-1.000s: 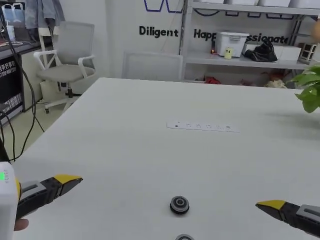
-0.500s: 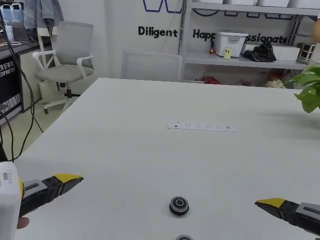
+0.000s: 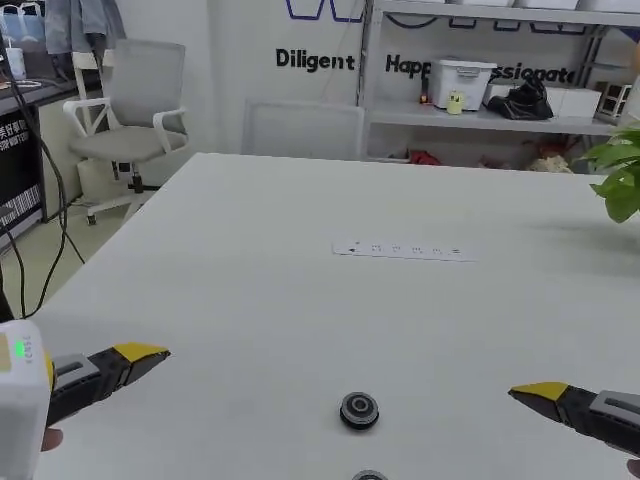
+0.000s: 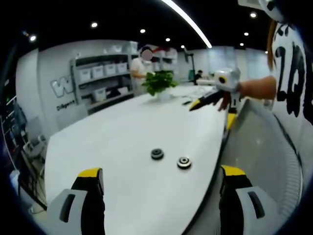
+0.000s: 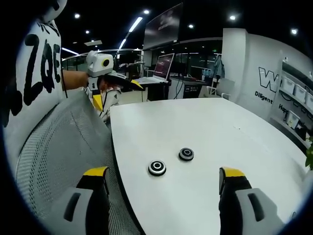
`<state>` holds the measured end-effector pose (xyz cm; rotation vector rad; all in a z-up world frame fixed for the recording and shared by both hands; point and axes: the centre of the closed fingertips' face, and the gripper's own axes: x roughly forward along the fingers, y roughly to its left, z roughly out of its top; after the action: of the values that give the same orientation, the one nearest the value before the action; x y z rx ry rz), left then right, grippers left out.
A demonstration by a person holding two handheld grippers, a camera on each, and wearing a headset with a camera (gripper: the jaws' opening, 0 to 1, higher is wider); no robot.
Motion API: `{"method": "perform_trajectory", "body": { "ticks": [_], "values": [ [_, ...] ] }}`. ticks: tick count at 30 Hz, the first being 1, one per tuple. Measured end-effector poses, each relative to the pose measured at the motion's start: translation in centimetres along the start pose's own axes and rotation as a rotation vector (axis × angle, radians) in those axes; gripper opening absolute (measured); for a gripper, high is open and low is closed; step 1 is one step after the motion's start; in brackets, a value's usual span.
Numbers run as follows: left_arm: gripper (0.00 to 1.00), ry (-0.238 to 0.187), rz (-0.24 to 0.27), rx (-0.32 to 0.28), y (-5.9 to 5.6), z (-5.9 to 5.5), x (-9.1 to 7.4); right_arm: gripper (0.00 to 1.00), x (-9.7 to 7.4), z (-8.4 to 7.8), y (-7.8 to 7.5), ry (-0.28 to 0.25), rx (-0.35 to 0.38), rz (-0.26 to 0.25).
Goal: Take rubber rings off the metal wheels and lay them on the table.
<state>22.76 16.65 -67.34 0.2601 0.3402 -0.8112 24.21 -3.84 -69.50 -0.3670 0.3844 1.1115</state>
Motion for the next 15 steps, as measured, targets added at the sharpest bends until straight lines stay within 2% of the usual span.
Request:
{"method": "perform_trajectory", "body": {
  "ticks": [5, 10, 15],
  "values": [
    [1.00, 0.000, 0.001, -0.002, 0.3, 0.0, 0.1, 0.90, 0.3, 0.1, -0.4, 0.005, -0.003, 0.011],
    [1.00, 0.013, 0.000, 0.024, 0.5, -0.1, 0.3, 0.89, 0.8, 0.2, -0.8, 0.001, 0.002, 0.019],
    [1.00, 0.010, -0.006, 0.027, 0.2, 0.4, 0.7, 0.87, 1.4, 0.4, -0.9, -0.007, 0.006, 0.033]
  ]
}}
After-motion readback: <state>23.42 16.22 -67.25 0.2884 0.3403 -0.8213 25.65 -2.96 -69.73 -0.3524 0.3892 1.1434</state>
